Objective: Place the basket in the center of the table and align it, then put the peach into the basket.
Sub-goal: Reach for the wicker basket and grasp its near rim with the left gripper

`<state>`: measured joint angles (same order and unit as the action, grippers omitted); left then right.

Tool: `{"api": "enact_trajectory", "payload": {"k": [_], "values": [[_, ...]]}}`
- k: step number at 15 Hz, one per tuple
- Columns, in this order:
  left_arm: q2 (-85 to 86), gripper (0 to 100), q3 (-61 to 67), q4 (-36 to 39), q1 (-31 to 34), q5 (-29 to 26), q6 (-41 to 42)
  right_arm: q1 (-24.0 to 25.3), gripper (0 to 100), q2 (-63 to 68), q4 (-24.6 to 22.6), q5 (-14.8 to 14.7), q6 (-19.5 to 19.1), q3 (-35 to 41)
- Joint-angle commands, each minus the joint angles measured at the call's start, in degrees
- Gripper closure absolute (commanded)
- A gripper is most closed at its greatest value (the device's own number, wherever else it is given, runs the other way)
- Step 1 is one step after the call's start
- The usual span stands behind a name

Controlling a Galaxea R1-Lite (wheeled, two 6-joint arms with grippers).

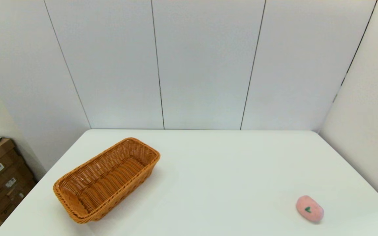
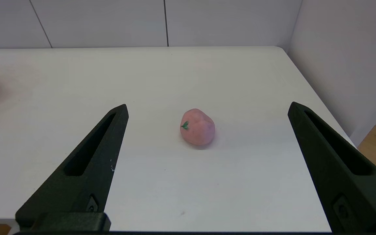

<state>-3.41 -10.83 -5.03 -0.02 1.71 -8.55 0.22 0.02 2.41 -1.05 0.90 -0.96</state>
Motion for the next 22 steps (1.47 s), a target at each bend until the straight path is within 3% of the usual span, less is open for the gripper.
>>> {"api": "enact_trajectory", "payload": {"k": [1, 4, 11, 16, 22], "values": [[-27.8, 0, -23.6, -15.8, 0.4, 0.0, -15.9, 0.0, 0, -0.1, 0.0, 0.0, 0.2, 0.0], [-45.7, 0, -28.9, -23.4, 0.4, 0.1, -26.0, 0.0, 0, -0.1, 0.0, 0.0, 0.0, 0.0], [-72.3, 0, -34.0, -32.1, -2.5, 1.3, -46.6, 0.0, 0, -0.1, 0.0, 0.0, 0.2, 0.0], [-87.8, 0, -34.0, -31.9, -2.5, -3.9, -48.9, 0.0, 0, -0.1, 0.0, 0.0, 0.2, 0.0], [-99.9, 0, -35.1, -21.5, -1.1, -6.7, -52.5, 0.0, 0, -0.1, 0.0, 0.0, 0.0, 0.0]]}}
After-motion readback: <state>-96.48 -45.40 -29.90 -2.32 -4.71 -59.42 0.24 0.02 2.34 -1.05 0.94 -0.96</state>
